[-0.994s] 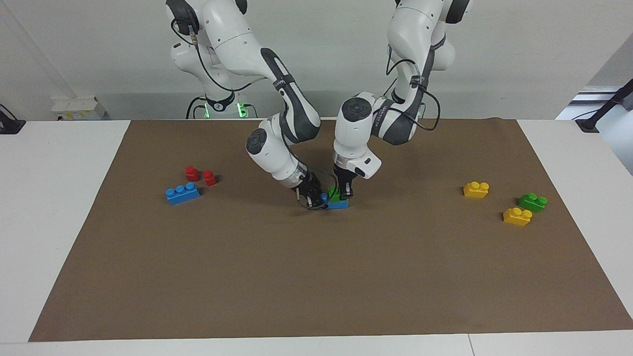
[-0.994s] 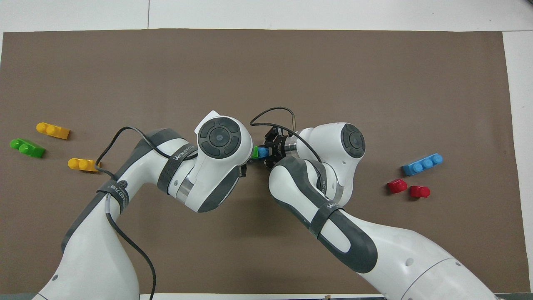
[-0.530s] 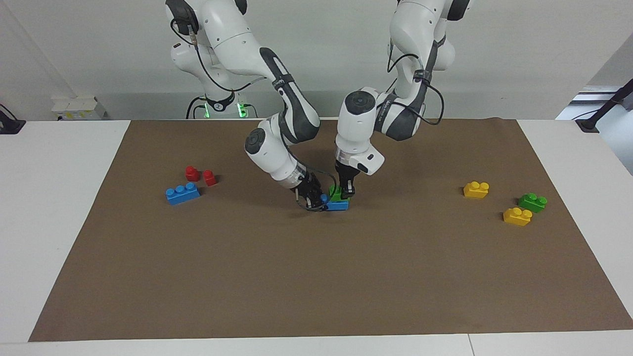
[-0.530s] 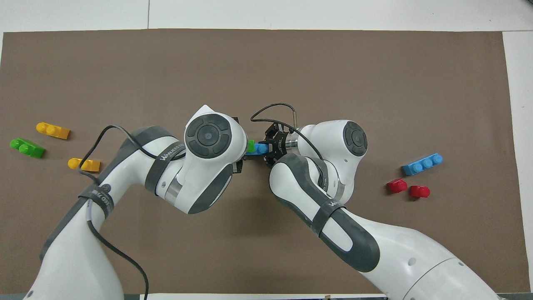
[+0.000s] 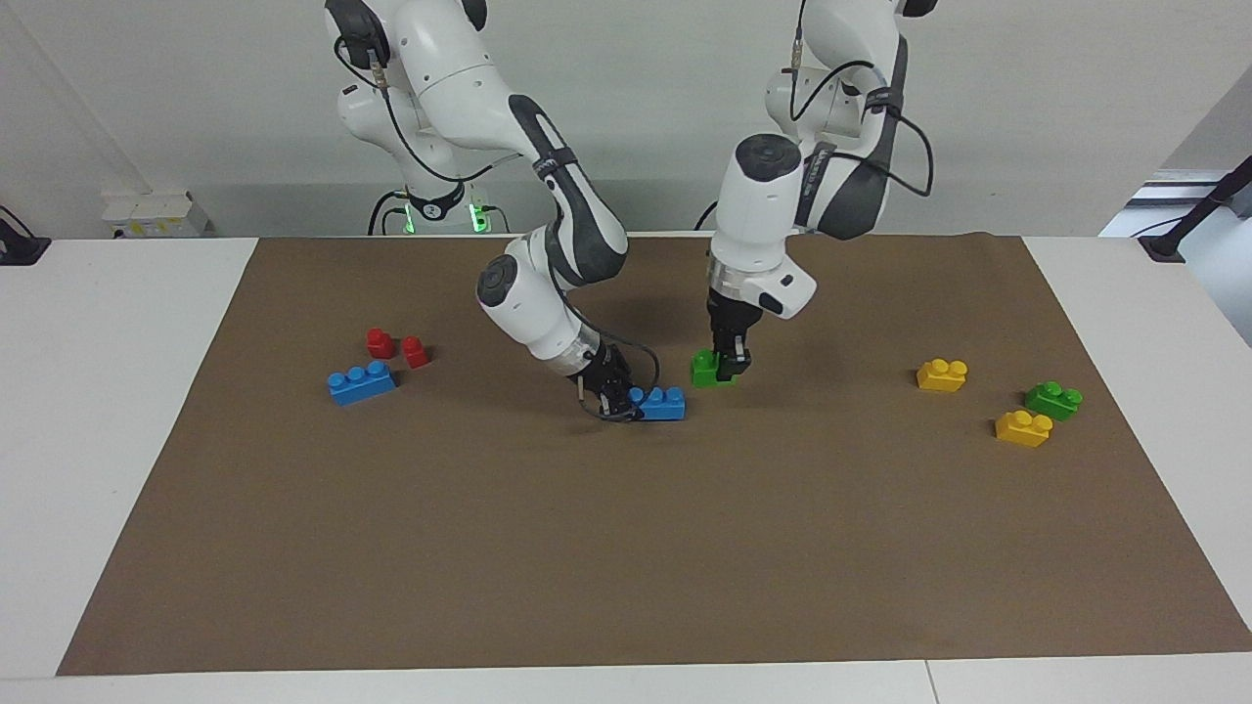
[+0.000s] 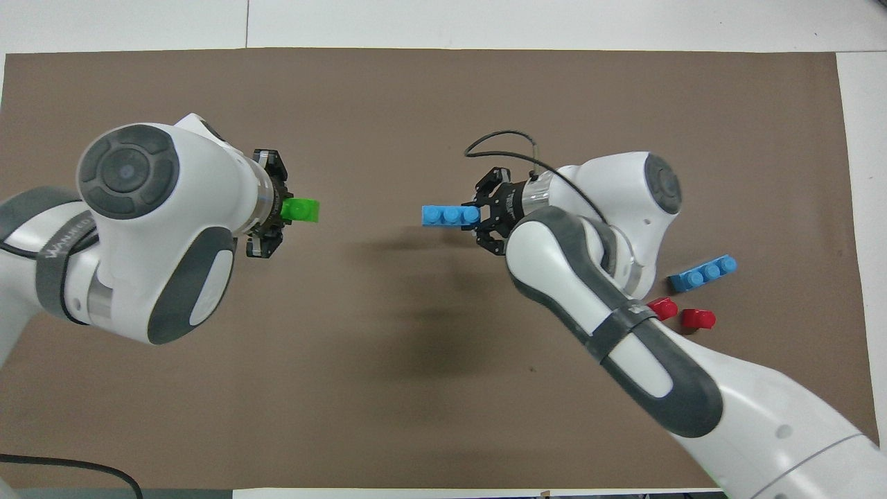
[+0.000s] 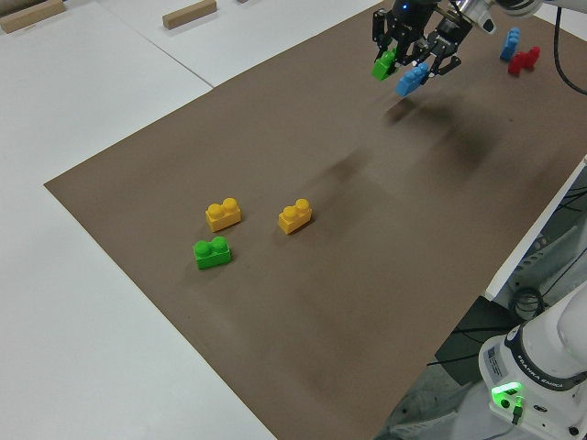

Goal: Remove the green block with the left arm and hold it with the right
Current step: 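Pull the green brick away with the left gripper while the right gripper holds blue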

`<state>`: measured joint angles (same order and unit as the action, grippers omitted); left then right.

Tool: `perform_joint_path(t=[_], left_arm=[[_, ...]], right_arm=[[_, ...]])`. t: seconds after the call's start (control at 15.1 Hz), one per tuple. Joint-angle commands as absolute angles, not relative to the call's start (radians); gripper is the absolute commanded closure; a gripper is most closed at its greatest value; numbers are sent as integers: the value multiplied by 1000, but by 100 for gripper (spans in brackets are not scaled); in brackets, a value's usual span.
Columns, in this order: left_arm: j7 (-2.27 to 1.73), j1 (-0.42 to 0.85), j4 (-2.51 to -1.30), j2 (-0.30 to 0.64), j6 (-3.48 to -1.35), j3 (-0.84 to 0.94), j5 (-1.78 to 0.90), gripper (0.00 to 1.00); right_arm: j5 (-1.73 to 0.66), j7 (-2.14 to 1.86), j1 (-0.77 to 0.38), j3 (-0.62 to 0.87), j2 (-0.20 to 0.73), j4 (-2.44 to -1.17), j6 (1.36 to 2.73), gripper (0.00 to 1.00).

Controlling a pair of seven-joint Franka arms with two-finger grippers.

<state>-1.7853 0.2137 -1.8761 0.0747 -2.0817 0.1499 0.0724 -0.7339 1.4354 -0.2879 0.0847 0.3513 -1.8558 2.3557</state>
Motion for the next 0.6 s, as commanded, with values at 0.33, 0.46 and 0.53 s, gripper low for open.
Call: perform_joint_path(t=[0.33, 0.46, 0.53], left_arm=[[-1188, -90, -1899, 112, -2101, 153, -40, 100], [-1103, -119, -1899, 144, -2134, 152, -40, 100], [-1074, -136, -1899, 162, -2152, 152, -40, 100]], right_arm=[[-548, 1065, 162, 92, 246, -1830, 1950, 100], [-543, 1008, 221, 91, 230, -1888, 1954, 100], [-532, 970, 241, 91, 232, -1908, 1959, 100]])
